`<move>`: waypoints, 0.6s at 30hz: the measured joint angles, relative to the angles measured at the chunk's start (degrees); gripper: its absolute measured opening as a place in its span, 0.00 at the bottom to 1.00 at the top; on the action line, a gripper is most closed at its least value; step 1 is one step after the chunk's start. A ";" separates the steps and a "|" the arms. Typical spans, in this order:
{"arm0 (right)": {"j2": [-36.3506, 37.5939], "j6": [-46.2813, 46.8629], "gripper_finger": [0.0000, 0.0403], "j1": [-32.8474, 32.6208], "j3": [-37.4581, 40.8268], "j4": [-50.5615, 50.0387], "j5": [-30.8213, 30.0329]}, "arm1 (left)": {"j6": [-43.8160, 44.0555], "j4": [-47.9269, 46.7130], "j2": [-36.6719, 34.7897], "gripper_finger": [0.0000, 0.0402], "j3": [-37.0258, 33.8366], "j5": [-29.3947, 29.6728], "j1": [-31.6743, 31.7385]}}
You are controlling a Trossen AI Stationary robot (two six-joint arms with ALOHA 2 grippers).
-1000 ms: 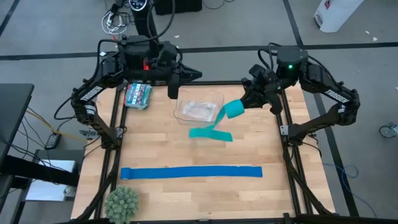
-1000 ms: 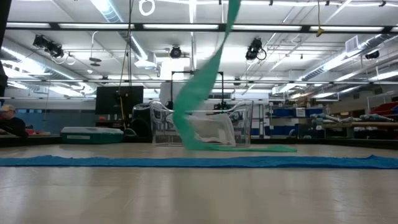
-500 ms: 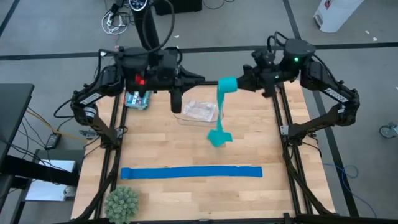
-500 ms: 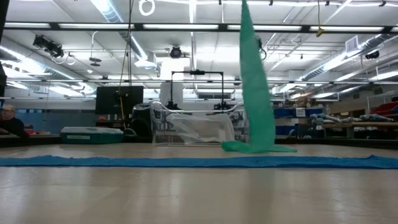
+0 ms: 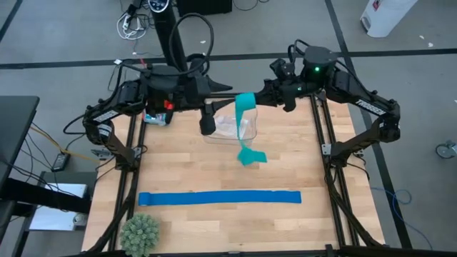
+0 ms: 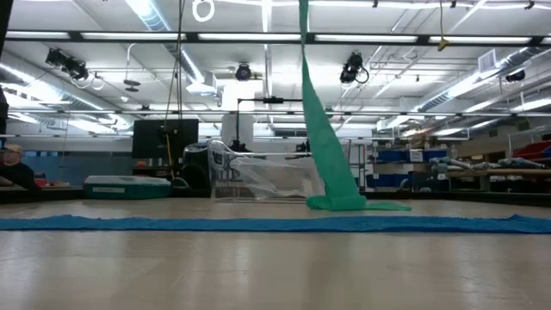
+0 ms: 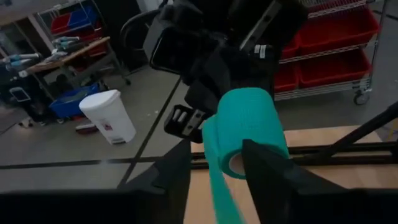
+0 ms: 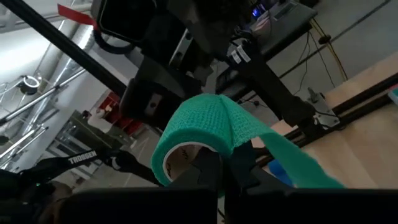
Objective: Roll bandage
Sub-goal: Roll the green bandage
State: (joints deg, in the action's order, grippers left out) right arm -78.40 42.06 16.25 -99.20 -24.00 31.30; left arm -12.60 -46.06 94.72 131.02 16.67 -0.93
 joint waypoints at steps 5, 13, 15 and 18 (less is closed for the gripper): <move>-0.40 0.51 0.00 0.42 0.02 0.08 1.04 | -2.37 -0.42 0.02 0.44 0.00 1.86 -0.29; 0.01 1.57 0.00 0.79 0.02 1.86 1.49 | -2.25 -0.95 -0.42 0.44 -0.02 3.82 -0.31; 0.21 1.73 0.00 1.11 0.02 1.91 1.46 | -2.24 -0.88 -0.57 0.44 -0.02 4.85 -0.31; 0.20 1.79 0.00 1.23 0.02 1.98 1.32 | -2.59 -0.75 -0.71 0.44 0.00 5.31 -0.31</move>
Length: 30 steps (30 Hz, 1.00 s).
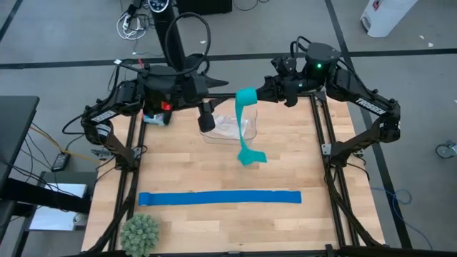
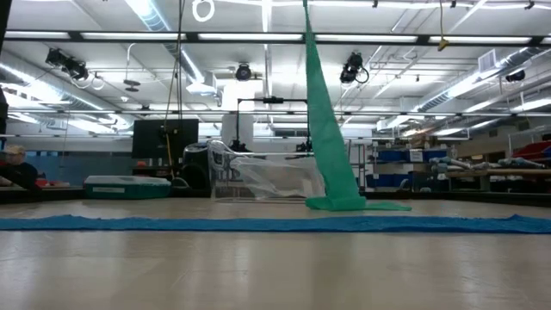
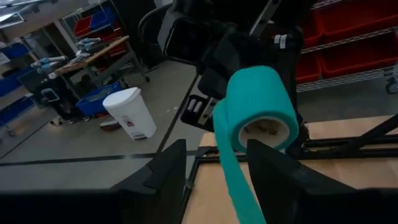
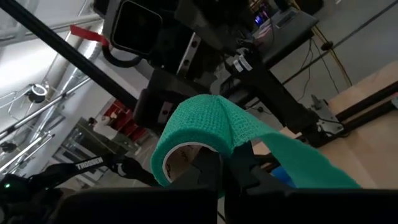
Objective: Roll bandage
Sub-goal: Roll the green bandage
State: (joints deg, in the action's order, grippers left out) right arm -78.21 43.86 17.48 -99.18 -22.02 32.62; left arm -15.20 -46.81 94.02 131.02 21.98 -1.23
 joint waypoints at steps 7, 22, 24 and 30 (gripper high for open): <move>-0.45 -0.35 0.00 -0.05 0.00 0.42 -1.38 | -2.19 0.18 0.11 0.44 -0.02 -0.50 -0.17; -2.30 -0.15 0.00 0.31 0.00 4.32 -1.67 | -2.17 0.45 0.69 0.44 0.06 -0.69 -0.20; -2.88 -0.07 0.00 0.16 0.00 4.31 -1.38 | -2.18 0.61 0.93 0.44 0.11 -0.87 -0.24; -3.18 0.09 0.00 -0.20 -0.02 5.26 0.50 | -2.43 0.72 1.23 0.44 0.05 -0.58 -0.13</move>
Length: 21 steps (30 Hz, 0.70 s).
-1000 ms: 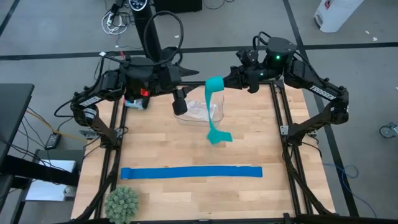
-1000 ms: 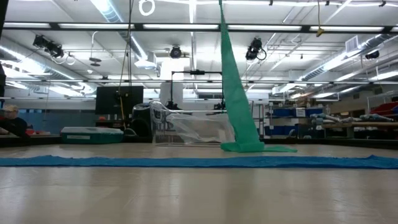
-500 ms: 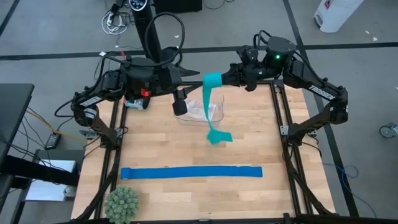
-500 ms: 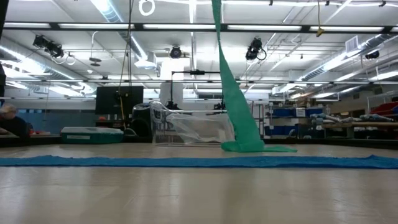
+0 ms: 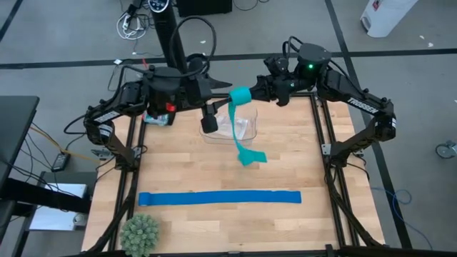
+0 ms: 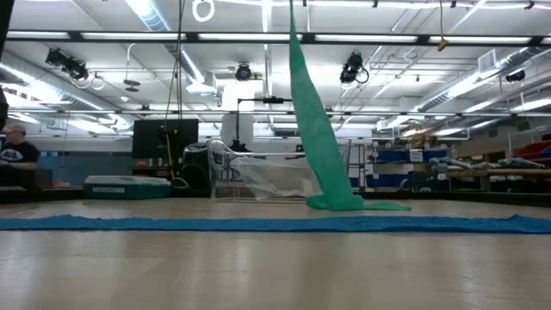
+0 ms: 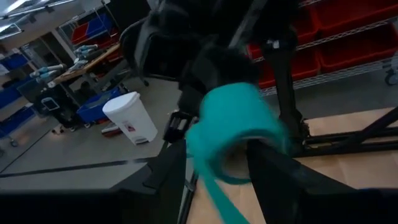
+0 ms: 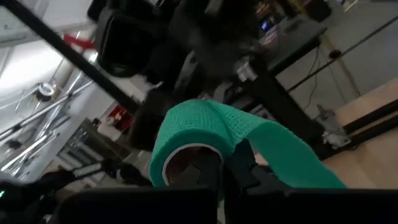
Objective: Roll bandage
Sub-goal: Roll the green bandage
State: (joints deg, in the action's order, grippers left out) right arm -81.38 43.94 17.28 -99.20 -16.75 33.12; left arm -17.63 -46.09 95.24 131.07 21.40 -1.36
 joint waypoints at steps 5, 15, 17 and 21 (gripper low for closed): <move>-0.16 -0.04 0.00 -0.06 0.02 2.36 1.30 | -0.02 0.11 0.07 0.44 -0.10 0.45 -0.05; -0.11 -1.40 0.03 -0.04 0.02 2.63 0.60 | -0.09 -0.02 0.39 0.22 -0.05 0.38 -0.05; -0.11 -1.82 0.06 -0.04 0.02 2.55 0.43 | 0.16 0.00 0.40 0.12 -0.05 0.40 -0.05; -0.11 -2.60 0.13 -0.04 0.02 2.50 -0.27 | 3.59 0.05 0.37 0.04 -0.05 0.50 -0.02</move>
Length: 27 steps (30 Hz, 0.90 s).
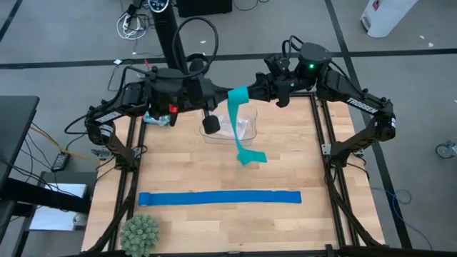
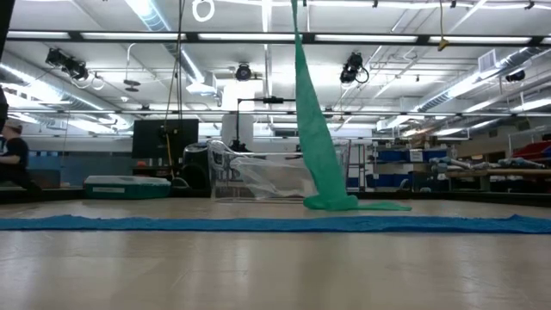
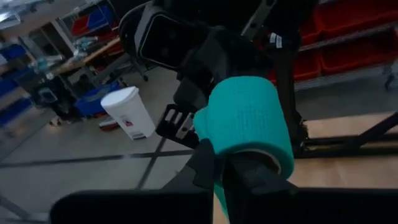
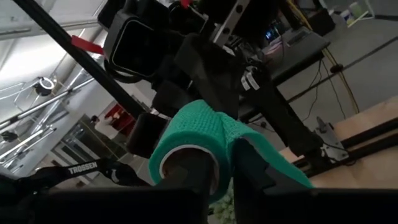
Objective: Roll bandage
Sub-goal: Roll the green bandage
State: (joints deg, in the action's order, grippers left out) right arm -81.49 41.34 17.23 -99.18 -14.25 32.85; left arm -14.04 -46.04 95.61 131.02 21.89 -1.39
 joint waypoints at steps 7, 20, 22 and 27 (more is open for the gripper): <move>2.88 -0.75 0.25 3.26 0.03 -0.16 2.24 | 4.56 -0.56 -0.48 0.04 0.29 -0.06 0.00; 3.80 -22.33 0.26 0.59 0.00 -6.07 -9.01 | 15.36 3.82 -2.03 0.04 1.62 -9.54 3.82; 3.40 -24.50 0.26 -0.35 0.00 -5.96 -9.65 | 16.46 3.88 -2.03 0.04 1.60 -10.78 4.37; 2.78 -27.12 0.26 -1.54 -0.04 -6.65 -10.39 | 19.50 6.06 -2.08 0.04 1.60 -14.40 5.91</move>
State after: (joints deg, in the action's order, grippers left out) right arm -78.71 14.23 15.69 -99.22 -20.90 22.46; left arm 5.46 -39.98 93.54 132.62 7.50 4.52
